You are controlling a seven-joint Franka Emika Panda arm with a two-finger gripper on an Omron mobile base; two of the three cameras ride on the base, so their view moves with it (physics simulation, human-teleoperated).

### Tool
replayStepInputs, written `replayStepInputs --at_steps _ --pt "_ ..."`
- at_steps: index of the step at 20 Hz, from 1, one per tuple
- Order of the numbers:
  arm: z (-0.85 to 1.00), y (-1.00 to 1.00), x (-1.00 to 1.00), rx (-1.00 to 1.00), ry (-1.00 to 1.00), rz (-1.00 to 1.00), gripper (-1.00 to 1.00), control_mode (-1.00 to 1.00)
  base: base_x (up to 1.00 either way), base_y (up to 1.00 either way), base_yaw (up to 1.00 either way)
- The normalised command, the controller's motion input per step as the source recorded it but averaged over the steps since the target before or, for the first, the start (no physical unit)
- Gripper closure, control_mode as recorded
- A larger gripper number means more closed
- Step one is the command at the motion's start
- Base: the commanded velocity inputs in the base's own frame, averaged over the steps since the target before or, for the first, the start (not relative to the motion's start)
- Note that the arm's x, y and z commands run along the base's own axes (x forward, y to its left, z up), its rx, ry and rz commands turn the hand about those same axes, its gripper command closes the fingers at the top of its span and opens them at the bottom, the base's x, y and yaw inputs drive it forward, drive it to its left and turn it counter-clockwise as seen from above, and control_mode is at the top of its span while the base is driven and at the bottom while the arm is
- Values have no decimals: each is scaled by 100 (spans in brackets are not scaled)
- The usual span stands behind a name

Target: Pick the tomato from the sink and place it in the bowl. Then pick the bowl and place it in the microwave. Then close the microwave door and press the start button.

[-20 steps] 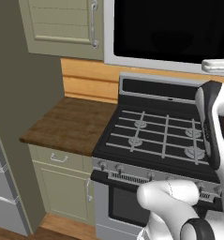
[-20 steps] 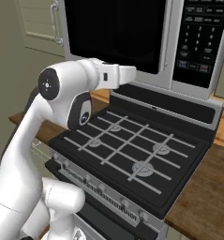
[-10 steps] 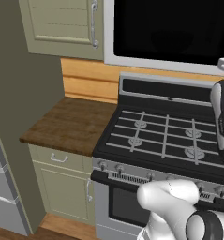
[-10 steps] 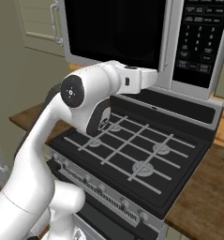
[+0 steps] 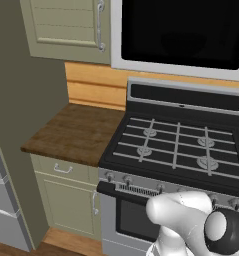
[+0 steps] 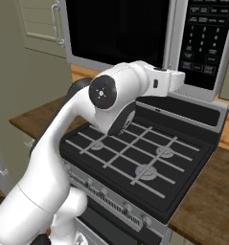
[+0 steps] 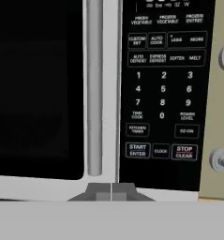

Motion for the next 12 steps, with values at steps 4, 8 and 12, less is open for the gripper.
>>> replayStepInputs --at_steps 4,8,12 --pt "6 -32 11 2 0 0 100 -100 0 0 0" --pt "0 -12 12 0 0 0 100 -100 0 0 0" --pt "0 -6 17 0 0 0 100 -100 0 0 0"
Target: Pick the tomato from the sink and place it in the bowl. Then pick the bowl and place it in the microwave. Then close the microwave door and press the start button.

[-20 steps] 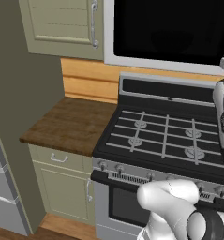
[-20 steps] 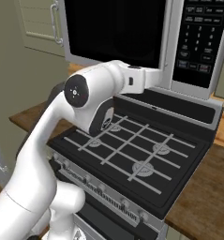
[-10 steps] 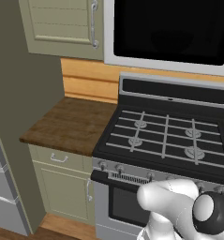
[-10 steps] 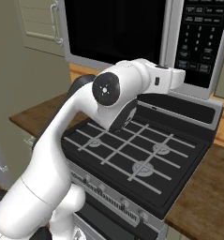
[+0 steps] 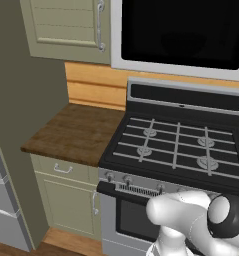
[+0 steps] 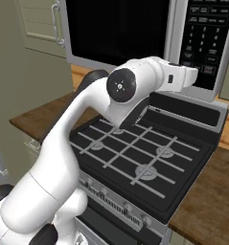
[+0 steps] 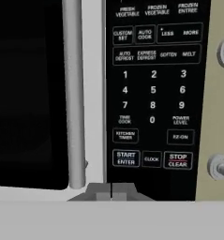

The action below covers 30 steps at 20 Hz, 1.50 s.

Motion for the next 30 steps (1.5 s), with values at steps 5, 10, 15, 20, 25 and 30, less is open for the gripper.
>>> replayStepInputs --at_steps 5,10,15,20,25,30 --pt "-2 0 46 0 0 0 100 -100 0 0 0" --pt "0 -28 35 1 0 1 100 -100 0 0 0" --pt "-11 -18 32 0 0 1 100 -100 0 0 0" --pt "-16 -29 30 1 0 2 100 -100 0 0 0" --pt "-18 -40 53 3 0 4 100 -100 0 0 0" --pt "-38 -10 94 1 1 13 100 -100 0 0 0"
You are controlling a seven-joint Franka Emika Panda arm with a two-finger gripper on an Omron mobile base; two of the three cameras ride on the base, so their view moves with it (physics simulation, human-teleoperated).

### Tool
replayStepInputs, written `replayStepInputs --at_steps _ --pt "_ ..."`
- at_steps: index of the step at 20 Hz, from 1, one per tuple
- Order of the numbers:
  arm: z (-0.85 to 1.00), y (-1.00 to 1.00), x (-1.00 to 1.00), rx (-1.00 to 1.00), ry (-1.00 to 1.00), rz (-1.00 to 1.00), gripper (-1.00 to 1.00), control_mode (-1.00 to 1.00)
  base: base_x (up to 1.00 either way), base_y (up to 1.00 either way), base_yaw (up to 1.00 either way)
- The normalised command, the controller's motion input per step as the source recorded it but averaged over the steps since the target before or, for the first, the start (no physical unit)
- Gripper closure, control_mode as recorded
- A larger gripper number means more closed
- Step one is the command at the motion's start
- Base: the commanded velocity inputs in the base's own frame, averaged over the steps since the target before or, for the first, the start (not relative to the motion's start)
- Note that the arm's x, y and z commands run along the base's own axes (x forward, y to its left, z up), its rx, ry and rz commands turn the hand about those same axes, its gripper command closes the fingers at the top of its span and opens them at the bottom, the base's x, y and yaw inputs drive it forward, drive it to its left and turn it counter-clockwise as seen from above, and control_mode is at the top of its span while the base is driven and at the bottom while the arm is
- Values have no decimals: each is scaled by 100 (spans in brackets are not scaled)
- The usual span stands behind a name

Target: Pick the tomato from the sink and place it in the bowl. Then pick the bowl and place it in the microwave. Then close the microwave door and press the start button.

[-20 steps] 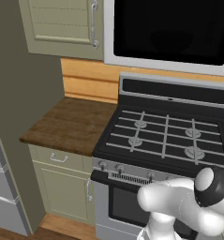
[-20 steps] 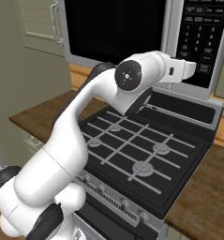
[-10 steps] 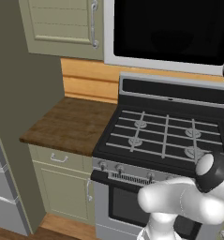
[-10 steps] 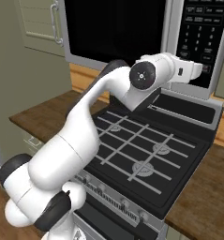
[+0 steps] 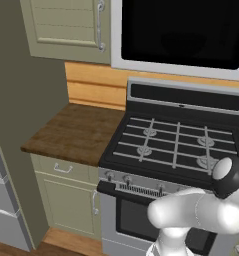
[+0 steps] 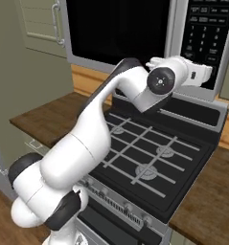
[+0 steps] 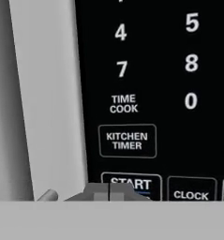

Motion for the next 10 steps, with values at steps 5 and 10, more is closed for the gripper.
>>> replayStepInputs --at_steps 5,10 --pt "0 48 -42 5 -5 3 100 -100 0 0 0" --pt "0 72 -97 5 -13 0 100 -100 0 0 0"
